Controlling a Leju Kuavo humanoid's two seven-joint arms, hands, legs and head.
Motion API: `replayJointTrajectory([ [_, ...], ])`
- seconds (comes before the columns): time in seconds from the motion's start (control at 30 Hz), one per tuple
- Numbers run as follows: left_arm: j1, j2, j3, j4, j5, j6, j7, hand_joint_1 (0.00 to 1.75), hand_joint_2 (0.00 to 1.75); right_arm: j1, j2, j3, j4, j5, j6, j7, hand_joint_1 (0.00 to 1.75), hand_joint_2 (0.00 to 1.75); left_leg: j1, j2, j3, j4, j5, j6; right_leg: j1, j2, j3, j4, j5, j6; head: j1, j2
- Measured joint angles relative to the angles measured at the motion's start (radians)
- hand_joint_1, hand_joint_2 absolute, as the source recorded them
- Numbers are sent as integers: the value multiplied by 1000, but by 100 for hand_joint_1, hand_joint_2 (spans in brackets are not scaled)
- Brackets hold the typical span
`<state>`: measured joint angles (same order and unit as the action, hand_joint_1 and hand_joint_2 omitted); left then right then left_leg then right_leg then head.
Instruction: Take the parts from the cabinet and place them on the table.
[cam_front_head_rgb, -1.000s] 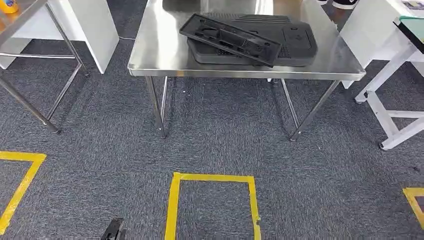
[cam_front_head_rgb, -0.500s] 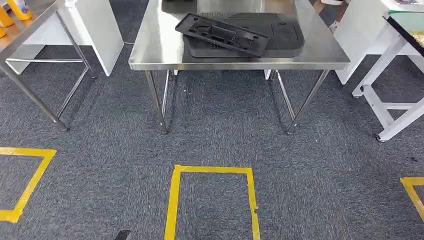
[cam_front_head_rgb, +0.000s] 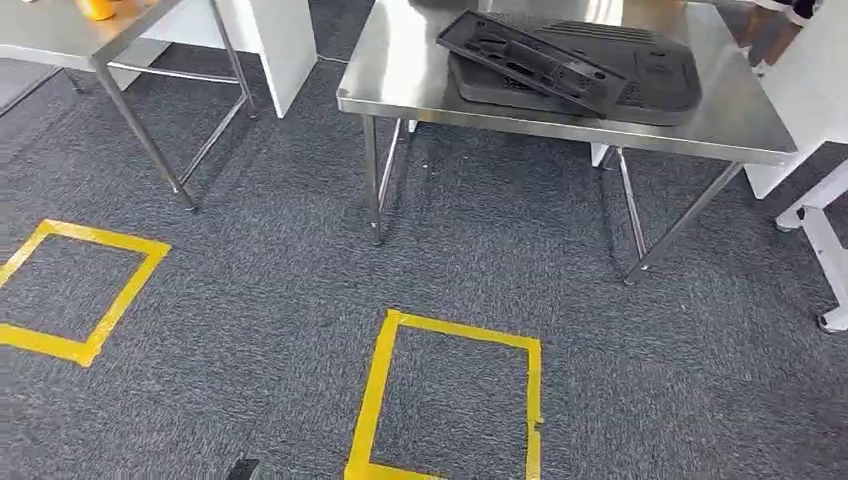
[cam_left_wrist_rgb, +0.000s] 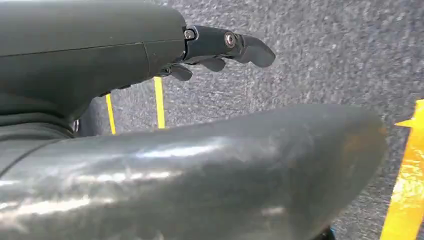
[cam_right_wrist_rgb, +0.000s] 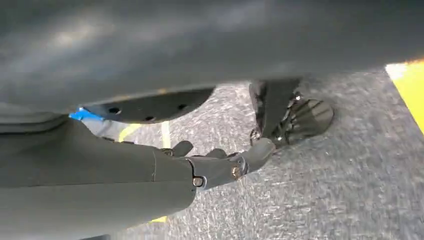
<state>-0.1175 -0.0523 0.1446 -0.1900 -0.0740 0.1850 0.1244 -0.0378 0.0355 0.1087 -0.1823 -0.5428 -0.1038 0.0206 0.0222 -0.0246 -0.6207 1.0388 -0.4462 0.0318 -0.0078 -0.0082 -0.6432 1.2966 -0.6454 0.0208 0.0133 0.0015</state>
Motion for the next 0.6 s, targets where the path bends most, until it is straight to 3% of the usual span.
replayJointTrajectory([
  [0.03,1,0,0,0,-5,-3,1,0,0,0,0,3,0,2,0,0,0,0,0,-12,-6,0,5,-2,-2,1,-6,14,3,6,-1,0],
  [0.07,1,0,-2,0,-11,-6,1,0,0,1,0,6,0,4,1,0,0,0,1,-25,-10,0,10,-5,-4,2,12,-21,22,16,0,0],
  [0.13,0,0,-9,0,-27,0,-1,0,0,0,0,10,0,6,2,0,0,0,3,-52,-17,0,21,-14,-7,18,102,-193,90,32,-1,0],
  [0.17,-1,0,-16,0,-36,3,-3,0,0,-1,0,11,0,7,2,0,0,0,5,-63,-20,0,27,-19,-9,59,149,-280,114,32,0,0],
  [0.2,-1,0,-21,0,-43,7,-4,0,0,-1,0,14,0,9,3,1,0,0,1,-72,-22,0,32,-27,1,83,153,-299,113,23,0,0],
  [0.23,-2,0,-26,0,-50,13,-5,0,0,0,0,17,0,11,4,1,0,0,0,-75,-24,-1,36,-33,0,73,149,-304,121,11,-2,0],
  [0.3,-1,0,-33,0,-61,16,-5,0,0,-5,1,22,0,13,8,3,0,0,3,-94,-23,-16,50,-50,9,57,148,-299,127,-1,-3,0],
  [0.33,2,0,-35,2,-63,17,-5,0,0,-4,4,25,0,14,8,5,0,0,3,-106,-30,-20,58,-59,3,42,147,-307,137,-12,0,0],
  [0.37,3,1,-38,3,-64,20,-5,0,0,-5,4,25,0,15,9,6,0,0,4,-77,-37,-6,48,-56,-5,27,154,-311,145,-20,-3,0],
  [0.4,3,1,-43,3,-65,21,-3,0,0,-3,3,26,0,16,9,8,0,0,-2,-21,-55,33,5,-56,-1,17,146,-313,149,-30,-6,0],
  [0.43,3,-1,-46,3,-71,20,0,0,0,-1,3,27,0,19,9,8,0,0,-1,5,-83,101,-48,-57,2,4,145,-311,151,-34,-14,0],
  [0.5,3,-2,-52,3,-72,20,1,0,0,4,3,31,0,22,9,11,0,0,-1,19,-133,243,-121,-62,9,-25,138,-311,154,-38,-13,0],
  [0.53,4,-3,-55,3,-73,20,3,0,0,6,3,34,0,24,10,12,0,0,-1,20,-140,279,-129,-63,11,-41,135,-310,156,-40,-14,0],
  [0.57,7,-3,-55,3,-73,20,4,0,0,6,4,35,0,25,10,13,0,0,-1,22,-121,263,-114,-63,14,-55,135,-309,156,-40,-14,0],
  [0.6,8,-3,-56,3,-73,20,5,0,0,6,4,36,0,25,10,14,0,0,-1,25,-84,210,-85,-62,14,-68,135,-309,155,-40,-14,0],
])
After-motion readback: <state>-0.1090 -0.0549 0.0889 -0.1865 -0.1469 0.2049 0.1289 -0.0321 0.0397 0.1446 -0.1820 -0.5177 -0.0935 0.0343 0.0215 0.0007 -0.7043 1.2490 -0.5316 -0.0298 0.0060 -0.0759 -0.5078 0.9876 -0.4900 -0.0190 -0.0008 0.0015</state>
